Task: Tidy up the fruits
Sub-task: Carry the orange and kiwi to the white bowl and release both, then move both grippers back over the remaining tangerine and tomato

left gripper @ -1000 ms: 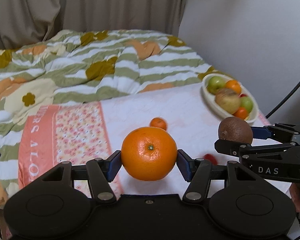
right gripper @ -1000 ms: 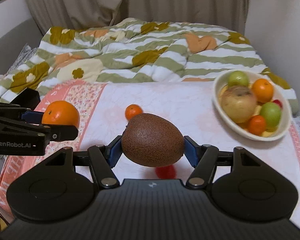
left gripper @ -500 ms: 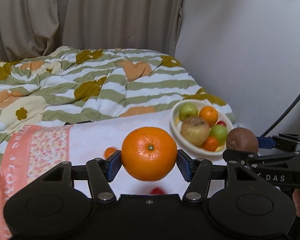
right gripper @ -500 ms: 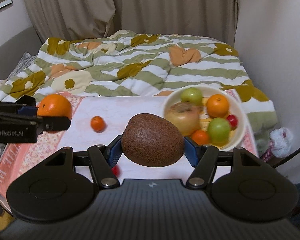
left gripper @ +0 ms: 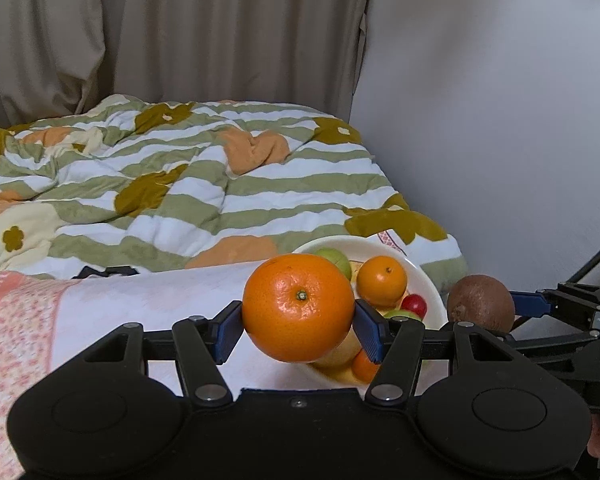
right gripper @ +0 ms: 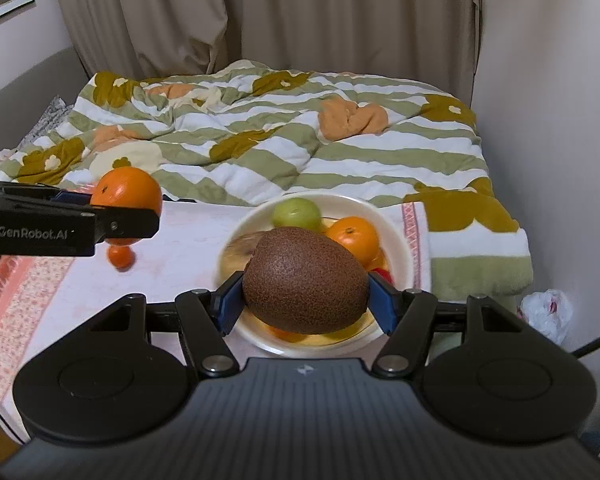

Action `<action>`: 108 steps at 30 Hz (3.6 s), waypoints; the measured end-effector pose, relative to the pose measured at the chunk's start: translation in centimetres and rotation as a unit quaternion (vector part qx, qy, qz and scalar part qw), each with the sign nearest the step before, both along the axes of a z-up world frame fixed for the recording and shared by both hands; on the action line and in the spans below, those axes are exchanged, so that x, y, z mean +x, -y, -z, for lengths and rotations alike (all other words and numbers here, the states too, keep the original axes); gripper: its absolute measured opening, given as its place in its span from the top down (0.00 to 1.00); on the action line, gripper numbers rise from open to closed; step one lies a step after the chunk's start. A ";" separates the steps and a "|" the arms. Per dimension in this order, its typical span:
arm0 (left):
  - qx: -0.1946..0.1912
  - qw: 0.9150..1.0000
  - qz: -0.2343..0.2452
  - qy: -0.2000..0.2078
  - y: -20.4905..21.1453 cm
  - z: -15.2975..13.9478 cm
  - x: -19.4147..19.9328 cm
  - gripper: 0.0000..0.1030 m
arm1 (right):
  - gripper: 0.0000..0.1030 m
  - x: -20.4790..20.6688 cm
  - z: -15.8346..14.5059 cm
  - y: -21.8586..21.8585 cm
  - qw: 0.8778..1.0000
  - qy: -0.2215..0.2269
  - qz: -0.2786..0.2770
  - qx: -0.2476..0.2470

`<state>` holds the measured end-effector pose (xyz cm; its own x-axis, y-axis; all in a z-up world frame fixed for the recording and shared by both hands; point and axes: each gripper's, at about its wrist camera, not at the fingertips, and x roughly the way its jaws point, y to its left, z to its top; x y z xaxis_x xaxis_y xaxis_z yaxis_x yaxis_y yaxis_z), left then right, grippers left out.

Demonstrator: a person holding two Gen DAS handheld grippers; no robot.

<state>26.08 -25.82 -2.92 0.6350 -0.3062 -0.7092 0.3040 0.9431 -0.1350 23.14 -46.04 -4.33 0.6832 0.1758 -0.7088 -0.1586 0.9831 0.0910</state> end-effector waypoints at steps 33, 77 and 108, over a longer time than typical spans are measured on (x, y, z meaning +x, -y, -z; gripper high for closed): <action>0.031 0.999 0.028 -0.011 3.6 5.2 8.4 0.06 | 0.23 7.4 4.7 1.8 0.998 -0.049 0.030 0.016; 0.030 0.997 -0.069 0.029 -2.4 0.4 -3.4 0.05 | 0.07 3.3 1.2 -1.0 1.000 0.010 0.007 0.006; 0.070 0.993 -0.078 0.062 -20.6 -2.7 -9.2 0.03 | 0.00 -7.6 -3.5 -13.6 0.997 0.019 0.075 0.014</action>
